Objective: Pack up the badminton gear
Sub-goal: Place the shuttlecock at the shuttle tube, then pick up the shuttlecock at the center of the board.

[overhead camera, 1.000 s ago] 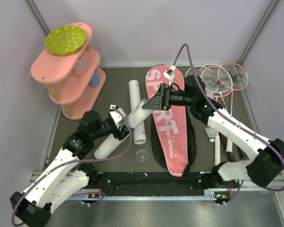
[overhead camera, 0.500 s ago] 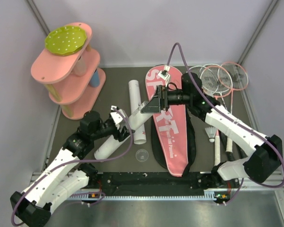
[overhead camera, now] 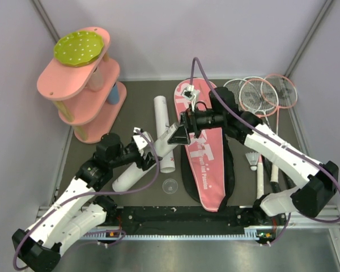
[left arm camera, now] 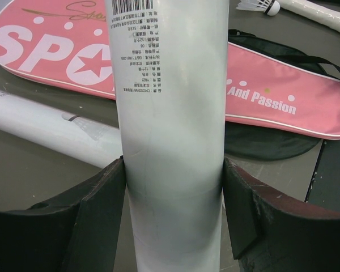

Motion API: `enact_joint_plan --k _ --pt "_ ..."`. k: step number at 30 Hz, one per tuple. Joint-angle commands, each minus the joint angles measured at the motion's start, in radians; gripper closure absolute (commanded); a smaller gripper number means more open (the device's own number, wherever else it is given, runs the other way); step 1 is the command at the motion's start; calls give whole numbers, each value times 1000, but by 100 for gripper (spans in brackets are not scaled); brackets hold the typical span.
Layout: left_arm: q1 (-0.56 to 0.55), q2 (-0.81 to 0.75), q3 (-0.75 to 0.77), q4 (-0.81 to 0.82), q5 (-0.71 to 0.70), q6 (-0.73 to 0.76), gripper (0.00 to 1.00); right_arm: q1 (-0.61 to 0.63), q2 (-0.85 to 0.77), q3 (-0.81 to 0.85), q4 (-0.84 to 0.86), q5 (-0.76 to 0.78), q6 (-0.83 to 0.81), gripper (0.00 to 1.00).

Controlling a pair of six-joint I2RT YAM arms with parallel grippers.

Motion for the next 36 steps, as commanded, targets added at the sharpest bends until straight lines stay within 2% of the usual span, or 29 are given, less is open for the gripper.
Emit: enact_joint_plan --k 1,3,6,8,9,12,13,15,17,20,21,22,24,25,28,31,36 --pt "-5 -18 15 104 -4 3 100 9 -128 0 -50 217 -97 8" --pt "-5 -23 15 106 -52 0 100 -5 -183 -35 10 344 -60 7" --pt "-5 -26 17 104 -171 -7 100 -60 -314 -173 178 383 61 6" --pt "-5 -29 20 98 -245 -15 100 -94 -404 -271 214 471 125 5" --pt "-5 -30 20 97 -332 -18 100 -96 -426 -297 206 504 135 5" --pt "-3 -43 21 90 -473 -35 100 -84 -446 -403 176 506 115 6" --pt "-3 -49 20 92 -576 -41 100 -74 -437 -432 141 509 98 8" --pt "-3 -67 15 97 -625 -43 100 -26 -405 -456 90 527 77 11" --pt "-2 -84 8 104 -635 -36 100 -1 -412 -508 53 599 101 11" --pt "-2 -115 -3 126 -581 -32 100 -10 -385 -503 -126 913 190 10" --pt "-2 -121 -5 130 -572 -32 100 -16 -359 -488 -175 1076 208 10" --pt "-2 -123 -5 133 -561 -33 100 -66 -313 -464 -218 1140 253 10" --pt "-2 -118 -6 133 -538 -32 100 -178 -265 -450 -306 1164 287 9" --pt "-2 -113 -5 124 -531 -33 100 -291 -242 -444 -321 1149 323 9" --pt "-3 -106 4 117 -514 -36 100 -433 -240 -445 -340 1199 421 6" --pt "-3 -109 6 118 -509 -36 100 -481 -225 -427 -386 1259 484 1" --pt "-3 -113 8 117 -495 -39 100 -603 -104 -368 -486 1308 547 1"
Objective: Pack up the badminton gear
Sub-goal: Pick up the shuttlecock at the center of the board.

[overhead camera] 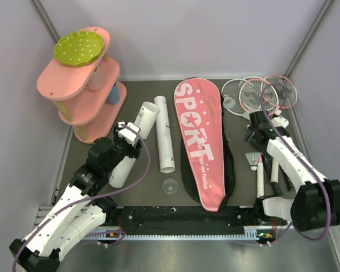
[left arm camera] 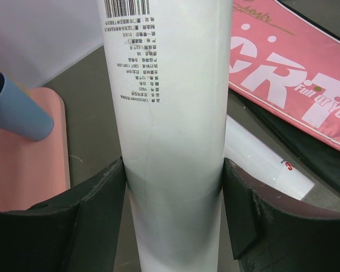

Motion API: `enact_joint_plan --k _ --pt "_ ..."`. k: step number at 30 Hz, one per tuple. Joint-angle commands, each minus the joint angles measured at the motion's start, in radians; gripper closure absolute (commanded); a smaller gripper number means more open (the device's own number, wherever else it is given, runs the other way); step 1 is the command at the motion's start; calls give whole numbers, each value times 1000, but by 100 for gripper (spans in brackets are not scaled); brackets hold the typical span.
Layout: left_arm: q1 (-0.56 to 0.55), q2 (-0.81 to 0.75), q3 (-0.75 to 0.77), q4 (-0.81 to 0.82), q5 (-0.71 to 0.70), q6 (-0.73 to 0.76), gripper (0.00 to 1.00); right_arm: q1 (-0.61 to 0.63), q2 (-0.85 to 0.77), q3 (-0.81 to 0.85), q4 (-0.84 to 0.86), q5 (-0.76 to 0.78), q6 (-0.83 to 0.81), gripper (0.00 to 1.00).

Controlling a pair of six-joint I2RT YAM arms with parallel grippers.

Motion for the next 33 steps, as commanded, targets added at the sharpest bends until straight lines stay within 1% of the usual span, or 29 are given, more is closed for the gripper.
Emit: enact_joint_plan --k 1,3,5,6,8,9,11,12,14,17,18,20,21,23,24,26,27,29,30,31,33 --pt "-3 -13 17 78 45 -12 100 -89 108 91 -100 98 91 1" --pt "-3 -12 18 78 47 -13 100 -103 185 124 -118 103 88 2" --pt "-3 -13 18 78 48 -12 100 -103 226 144 -127 59 88 5" --pt "-3 -13 17 75 47 -15 100 -103 260 150 -129 40 94 11" --pt "-3 -12 18 75 50 -13 100 -103 279 150 -129 5 100 18" --pt "-3 -13 18 75 48 -13 100 -103 283 144 -129 1 107 24" --pt "-3 -13 17 75 53 -15 100 -103 288 138 -127 -14 120 26" --pt "-3 -12 17 76 55 -15 100 -103 288 131 -129 -21 125 30" --pt "-3 -7 18 76 58 -15 100 -103 280 120 -127 -57 136 33" --pt "-3 -4 20 75 62 -15 100 -101 262 103 -123 -72 157 49" --pt "-3 -3 20 76 62 -13 100 -103 259 98 -123 -72 165 60" --pt "-3 0 20 76 62 -15 100 -103 257 95 -121 -81 174 68" --pt "-2 0 20 76 64 -15 100 -103 260 94 -120 -86 180 76" --pt "-3 3 20 75 64 -15 100 -103 257 92 -120 -98 188 86" --pt "-3 2 20 75 65 -15 100 -104 253 91 -115 -103 185 95" --pt "-3 7 18 75 70 -15 100 -103 244 94 -104 -138 165 98" --pt "-3 7 18 75 71 -15 100 -101 216 98 -66 -162 109 100" --pt "-3 14 18 75 93 -15 100 -103 164 83 10 -314 32 100" --pt "-2 19 18 73 102 -13 100 -101 94 69 72 -407 -70 100" --pt "-3 28 20 73 129 -12 100 -101 48 51 213 -601 -102 100" --pt "-3 42 23 68 162 -7 100 -92 -25 11 351 -771 -117 100"
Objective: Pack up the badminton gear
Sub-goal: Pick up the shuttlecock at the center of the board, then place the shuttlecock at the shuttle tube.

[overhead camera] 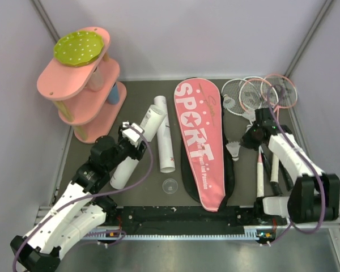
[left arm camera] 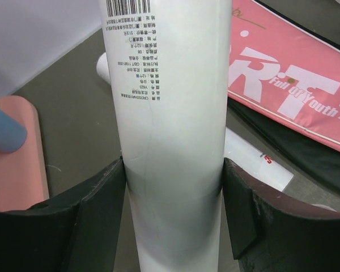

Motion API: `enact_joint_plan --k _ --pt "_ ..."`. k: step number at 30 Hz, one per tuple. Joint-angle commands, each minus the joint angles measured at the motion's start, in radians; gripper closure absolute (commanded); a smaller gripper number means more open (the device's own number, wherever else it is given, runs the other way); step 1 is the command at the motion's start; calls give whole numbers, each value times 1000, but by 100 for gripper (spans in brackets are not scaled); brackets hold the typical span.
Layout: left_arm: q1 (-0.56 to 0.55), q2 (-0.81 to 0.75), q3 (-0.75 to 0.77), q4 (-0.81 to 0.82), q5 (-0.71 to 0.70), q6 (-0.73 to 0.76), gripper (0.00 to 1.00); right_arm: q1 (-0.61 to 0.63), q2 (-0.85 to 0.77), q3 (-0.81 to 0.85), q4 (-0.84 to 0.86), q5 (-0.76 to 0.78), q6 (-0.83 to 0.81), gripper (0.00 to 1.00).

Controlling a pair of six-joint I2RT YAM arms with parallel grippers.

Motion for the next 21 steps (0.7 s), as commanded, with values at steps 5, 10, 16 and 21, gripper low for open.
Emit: enact_joint_plan --k 5,10,16,21 --pt "-3 62 27 60 224 10 100 80 -268 17 760 -834 39 100" --pt "-3 68 23 60 327 22 100 207 -212 141 959 -926 272 100" --pt "-8 64 17 66 361 29 100 270 -183 178 1024 -897 302 100" --pt "-14 52 17 66 424 33 100 301 -147 175 1048 -888 315 100"
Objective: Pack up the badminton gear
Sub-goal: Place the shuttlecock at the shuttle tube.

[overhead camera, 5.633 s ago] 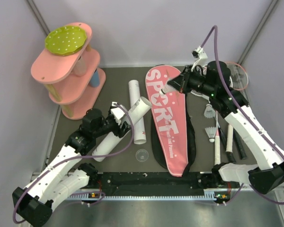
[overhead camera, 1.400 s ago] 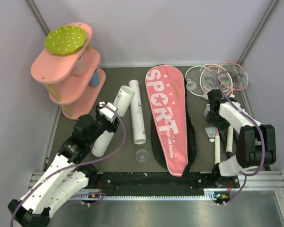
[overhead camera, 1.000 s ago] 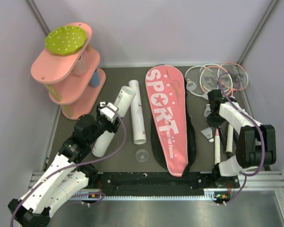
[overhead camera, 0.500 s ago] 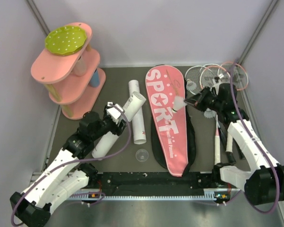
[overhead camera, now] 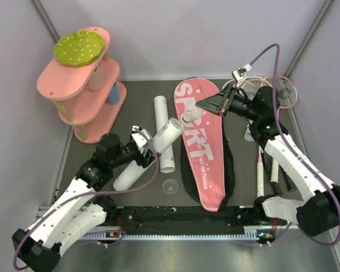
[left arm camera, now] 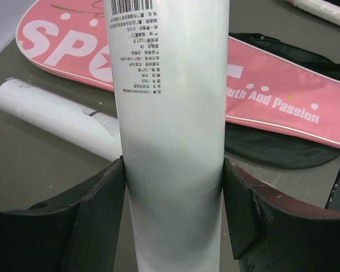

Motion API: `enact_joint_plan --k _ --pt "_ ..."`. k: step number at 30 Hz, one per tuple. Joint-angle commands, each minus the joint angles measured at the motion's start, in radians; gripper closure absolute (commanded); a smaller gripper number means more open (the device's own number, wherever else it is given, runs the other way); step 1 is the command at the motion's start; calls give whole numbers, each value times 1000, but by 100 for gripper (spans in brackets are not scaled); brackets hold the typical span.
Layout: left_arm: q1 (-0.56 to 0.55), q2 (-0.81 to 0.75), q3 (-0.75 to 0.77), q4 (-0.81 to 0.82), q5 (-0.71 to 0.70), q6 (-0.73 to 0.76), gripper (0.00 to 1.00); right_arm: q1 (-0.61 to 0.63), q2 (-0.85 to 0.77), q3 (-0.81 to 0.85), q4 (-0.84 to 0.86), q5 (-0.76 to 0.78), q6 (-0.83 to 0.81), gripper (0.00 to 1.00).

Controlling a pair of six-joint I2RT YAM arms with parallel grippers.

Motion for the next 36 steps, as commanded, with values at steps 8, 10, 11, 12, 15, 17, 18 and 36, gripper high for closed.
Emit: enact_joint_plan --k 8,10,11,12,15,17,18,36 --pt "-18 -50 9 80 83 26 100 55 50 -8 81 -21 35 100" --pt "-18 -55 7 85 86 24 100 87 62 -31 85 -35 37 100" --pt "-18 -58 6 85 89 26 100 98 67 -40 97 -41 37 100" --pt "-18 -61 7 85 92 26 100 124 71 -51 106 -43 35 100" --pt "-18 -72 6 88 94 26 100 155 85 -60 -5 -22 -75 100" --pt "-18 -80 1 94 91 28 100 161 93 -43 -115 -15 -199 96" --pt "-20 -87 -2 97 91 26 100 167 96 -33 -152 -26 -242 90" --pt "-23 -75 -6 102 88 31 100 227 199 270 -674 -12 -790 36"
